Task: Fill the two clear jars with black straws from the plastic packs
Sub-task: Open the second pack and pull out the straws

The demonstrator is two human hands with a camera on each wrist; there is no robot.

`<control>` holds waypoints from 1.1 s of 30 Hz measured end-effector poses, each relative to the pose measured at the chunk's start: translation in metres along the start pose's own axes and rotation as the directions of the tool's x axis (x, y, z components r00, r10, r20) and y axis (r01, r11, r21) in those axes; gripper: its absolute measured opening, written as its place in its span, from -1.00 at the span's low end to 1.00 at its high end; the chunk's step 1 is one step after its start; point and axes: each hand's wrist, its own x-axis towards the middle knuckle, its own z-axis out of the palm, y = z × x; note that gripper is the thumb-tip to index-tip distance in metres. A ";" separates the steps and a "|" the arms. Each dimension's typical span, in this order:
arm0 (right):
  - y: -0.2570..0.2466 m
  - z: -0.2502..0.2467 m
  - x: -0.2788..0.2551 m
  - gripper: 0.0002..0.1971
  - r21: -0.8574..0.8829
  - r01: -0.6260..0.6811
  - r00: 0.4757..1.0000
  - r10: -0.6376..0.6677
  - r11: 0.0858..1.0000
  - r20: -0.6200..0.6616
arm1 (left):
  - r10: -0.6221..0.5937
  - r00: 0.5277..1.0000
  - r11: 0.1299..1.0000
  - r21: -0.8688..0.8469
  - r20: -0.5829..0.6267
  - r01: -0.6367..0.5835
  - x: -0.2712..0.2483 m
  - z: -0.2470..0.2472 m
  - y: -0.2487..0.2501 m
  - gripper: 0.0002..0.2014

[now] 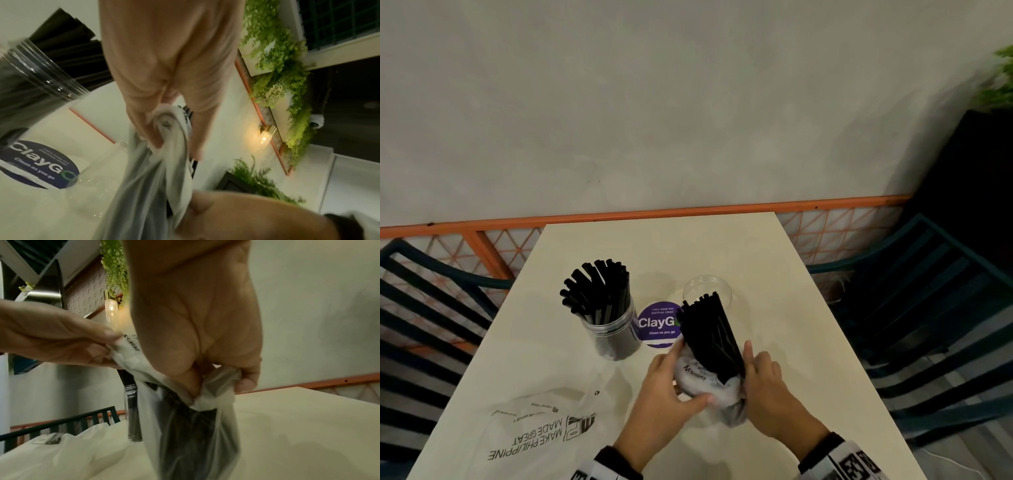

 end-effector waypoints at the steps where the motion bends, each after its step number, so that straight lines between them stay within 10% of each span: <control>1: -0.003 0.000 0.000 -0.20 0.111 -0.009 0.998 0.016 0.994 -0.056 | 0.011 0.998 1.000 0.013 -0.062 -0.010 0.002 0.001 -0.002 -0.18; 8: 0.001 -0.002 0.003 -0.75 0.687 -0.058 0.904 0.329 0.724 -0.271 | -0.017 0.955 1.000 0.006 -0.297 0.020 0.006 0.004 0.002 -0.47; 14: -0.008 -0.007 -0.005 -0.72 0.862 0.136 0.972 0.103 0.488 -0.211 | -0.006 0.912 1.000 -0.016 -0.410 0.000 0.007 0.013 0.007 -0.56; 18: -0.007 0.004 -0.007 -0.22 0.820 0.077 0.991 0.046 0.567 -0.125 | -0.037 0.964 0.999 -0.042 -0.264 0.027 0.004 0.017 0.009 -0.58; 25: 0.009 0.002 -0.005 -0.49 0.848 0.048 0.985 0.114 0.528 -0.126 | 0.015 0.992 0.981 -0.193 0.129 0.010 -0.010 0.006 0.025 -0.76; 33: 0.013 0.001 -0.004 -0.70 0.950 0.003 0.974 0.212 0.311 -0.073 | 0.032 0.995 0.979 -0.196 -0.091 -0.050 -0.005 0.016 0.012 -0.83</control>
